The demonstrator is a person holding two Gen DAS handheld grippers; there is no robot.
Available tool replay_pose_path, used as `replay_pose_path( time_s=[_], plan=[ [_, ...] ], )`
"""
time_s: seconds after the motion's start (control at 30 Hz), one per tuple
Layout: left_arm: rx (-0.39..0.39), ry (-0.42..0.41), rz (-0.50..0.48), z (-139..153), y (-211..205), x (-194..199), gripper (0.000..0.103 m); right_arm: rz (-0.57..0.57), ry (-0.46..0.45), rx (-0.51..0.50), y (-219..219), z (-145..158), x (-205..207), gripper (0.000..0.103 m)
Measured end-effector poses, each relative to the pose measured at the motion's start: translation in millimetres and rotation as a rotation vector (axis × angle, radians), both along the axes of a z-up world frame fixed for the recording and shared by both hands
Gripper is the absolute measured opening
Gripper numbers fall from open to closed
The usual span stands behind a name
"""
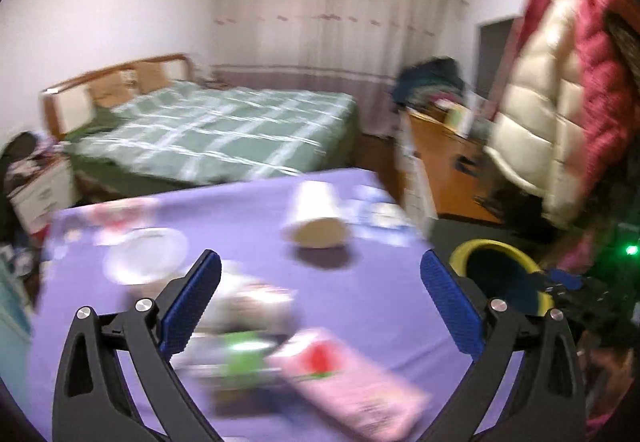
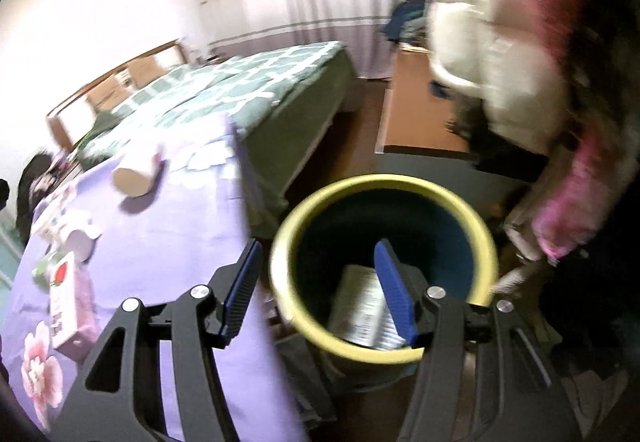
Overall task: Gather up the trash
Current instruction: 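Reach the right tool to the pink strawberry milk carton and grasp it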
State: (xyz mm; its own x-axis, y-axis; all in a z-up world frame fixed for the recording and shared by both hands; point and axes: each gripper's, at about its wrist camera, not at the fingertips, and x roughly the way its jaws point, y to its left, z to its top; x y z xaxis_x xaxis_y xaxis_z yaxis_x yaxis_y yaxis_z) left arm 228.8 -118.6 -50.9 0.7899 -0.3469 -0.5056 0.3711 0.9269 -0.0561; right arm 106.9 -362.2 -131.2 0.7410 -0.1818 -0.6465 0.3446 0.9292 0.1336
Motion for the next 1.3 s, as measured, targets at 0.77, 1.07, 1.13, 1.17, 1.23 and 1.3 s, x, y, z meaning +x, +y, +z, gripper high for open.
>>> replay_pose_path(
  time_s=[0.77,1.07,1.13,1.17,1.23,1.3],
  plan=[
    [-0.05,-0.059,0.377,-47.9,193.0,24.2,0.098,0.531,0.046,0.038,200.2,-0.6,63.8,0.062],
    [-0.043,-0.053,0.308,-46.1,170.3,15.5,0.098,0.555,0.109,0.044,205.1,-32.7,47.2,0.067],
    [-0.05,-0.039,0.293,-48.1,168.1,16.6,0.098,0.551,0.122,0.062,204.3,-35.5,50.0,0.067],
    [-0.051,-0.037,0.291,-48.4,167.3,17.1,0.098,0.547,0.114,0.07,203.6,-34.8,51.0,0.067],
    [-0.052,-0.035,0.282,-49.0,165.2,16.2,0.098,0.543,0.108,0.064,204.6,-34.1,51.4,0.066],
    [-0.047,-0.034,0.274,-49.8,161.9,16.1,0.098,0.548,0.114,0.058,207.0,-34.7,53.1,0.064]
  ],
)
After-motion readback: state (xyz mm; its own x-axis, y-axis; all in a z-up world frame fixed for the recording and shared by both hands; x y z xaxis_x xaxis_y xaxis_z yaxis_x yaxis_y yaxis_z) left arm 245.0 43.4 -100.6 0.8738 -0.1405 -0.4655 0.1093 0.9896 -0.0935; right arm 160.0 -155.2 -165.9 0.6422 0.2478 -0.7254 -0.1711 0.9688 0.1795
